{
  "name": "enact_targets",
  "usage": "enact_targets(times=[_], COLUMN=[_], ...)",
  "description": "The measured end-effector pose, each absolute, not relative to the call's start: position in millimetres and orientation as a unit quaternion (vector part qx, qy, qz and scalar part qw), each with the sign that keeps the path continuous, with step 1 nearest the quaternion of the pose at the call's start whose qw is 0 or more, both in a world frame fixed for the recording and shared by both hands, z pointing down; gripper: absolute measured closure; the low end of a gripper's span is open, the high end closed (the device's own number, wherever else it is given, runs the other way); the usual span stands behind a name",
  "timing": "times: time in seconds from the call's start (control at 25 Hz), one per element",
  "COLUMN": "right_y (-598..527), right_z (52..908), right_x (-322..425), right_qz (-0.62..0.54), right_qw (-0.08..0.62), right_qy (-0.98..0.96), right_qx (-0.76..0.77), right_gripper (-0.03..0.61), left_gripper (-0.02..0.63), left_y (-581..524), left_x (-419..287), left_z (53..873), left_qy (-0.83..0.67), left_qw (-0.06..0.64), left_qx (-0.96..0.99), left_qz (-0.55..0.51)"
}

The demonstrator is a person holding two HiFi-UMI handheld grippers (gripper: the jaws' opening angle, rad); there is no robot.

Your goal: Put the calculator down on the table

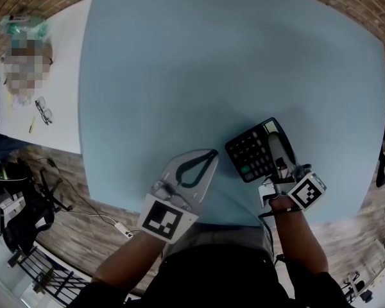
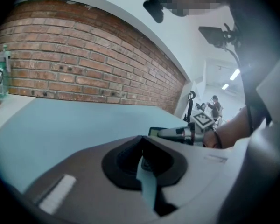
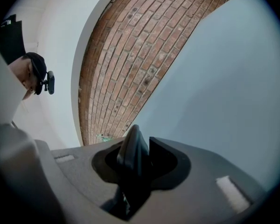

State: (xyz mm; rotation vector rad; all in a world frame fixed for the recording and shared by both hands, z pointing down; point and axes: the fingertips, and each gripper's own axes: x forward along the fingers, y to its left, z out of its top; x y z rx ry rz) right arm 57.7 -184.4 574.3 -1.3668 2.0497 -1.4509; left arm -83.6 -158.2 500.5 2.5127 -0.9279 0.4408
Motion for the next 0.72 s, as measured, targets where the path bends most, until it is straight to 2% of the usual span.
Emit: enact_targets(times=[0.72], right_y=[-182.8], right_z=[583.1], right_x=[59.3], right_qz=[-0.505], right_qw=[0.119], right_qy=[0.704], right_qx=[-0.484], right_gripper=[0.479], left_gripper=[0.611], left_y=[-147.6], left_x=[-87.8], left_z=[502.4], left_qy=[-0.334], left_qw=[0.205], left_qx=[0.904], left_qz=[0.172])
